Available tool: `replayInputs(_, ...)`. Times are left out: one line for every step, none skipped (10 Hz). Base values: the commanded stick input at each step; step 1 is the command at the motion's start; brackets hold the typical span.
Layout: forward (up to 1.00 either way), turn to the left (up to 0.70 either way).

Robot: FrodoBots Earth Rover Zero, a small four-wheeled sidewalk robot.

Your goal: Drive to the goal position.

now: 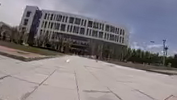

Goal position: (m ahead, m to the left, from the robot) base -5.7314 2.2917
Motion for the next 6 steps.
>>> replayInputs(0.09, 0.00)
replayInputs(0.09, 0.00)
replayInputs(0.11, 0.00)
replayInputs(0.28, 0.00)
replayInputs(0.58, 0.00)
replayInputs(0.70, 0.00)
